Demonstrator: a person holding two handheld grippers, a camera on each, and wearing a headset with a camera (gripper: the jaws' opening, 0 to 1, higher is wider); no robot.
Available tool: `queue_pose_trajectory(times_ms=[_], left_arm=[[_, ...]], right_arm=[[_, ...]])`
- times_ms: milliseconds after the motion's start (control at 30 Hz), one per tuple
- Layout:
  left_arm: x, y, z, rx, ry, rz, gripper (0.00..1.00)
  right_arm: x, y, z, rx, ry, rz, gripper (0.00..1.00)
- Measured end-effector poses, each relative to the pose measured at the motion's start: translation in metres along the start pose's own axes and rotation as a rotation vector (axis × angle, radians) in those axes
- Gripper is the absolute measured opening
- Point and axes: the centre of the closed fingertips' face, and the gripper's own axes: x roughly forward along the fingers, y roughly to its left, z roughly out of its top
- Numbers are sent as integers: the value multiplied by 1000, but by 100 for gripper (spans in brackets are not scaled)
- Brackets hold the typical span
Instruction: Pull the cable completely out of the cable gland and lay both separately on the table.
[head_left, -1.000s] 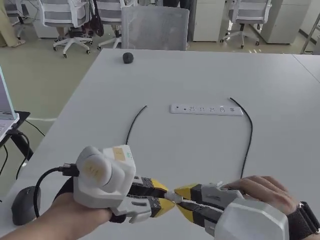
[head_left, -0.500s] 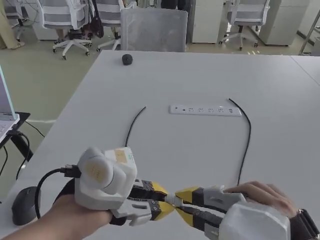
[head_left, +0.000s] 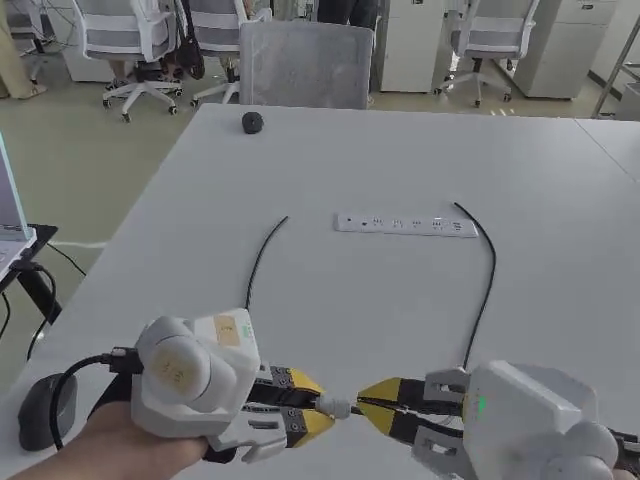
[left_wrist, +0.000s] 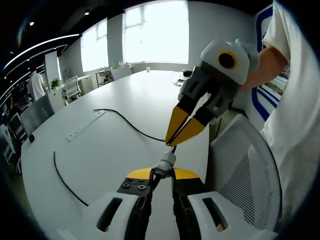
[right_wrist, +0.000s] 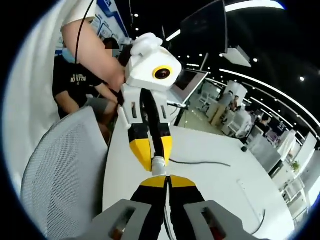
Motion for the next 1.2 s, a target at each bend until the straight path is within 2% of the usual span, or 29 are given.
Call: queue_pose_trajectory(times_ms=[67, 200, 300, 600, 800, 1200], left_arm=[[0, 0, 0, 4, 0, 2, 15], [-1, 0, 1, 0, -7, 8, 15], [-4, 1, 2, 7, -10, 13, 15], [-8, 0, 5, 30, -15, 13, 15], [-10, 2, 7, 34, -17, 19, 15], [-13, 4, 7, 38, -18, 20, 15]], right_arm=[[1, 3, -4, -10, 24, 8, 0], [0, 7, -2, -2, 20, 20, 1], [-1, 9, -4, 0, 35, 18, 5], [-1, 9, -9, -7, 62, 21, 6], [3, 13, -7, -18, 66, 41, 1], [5, 12, -5, -79, 73, 46, 0]])
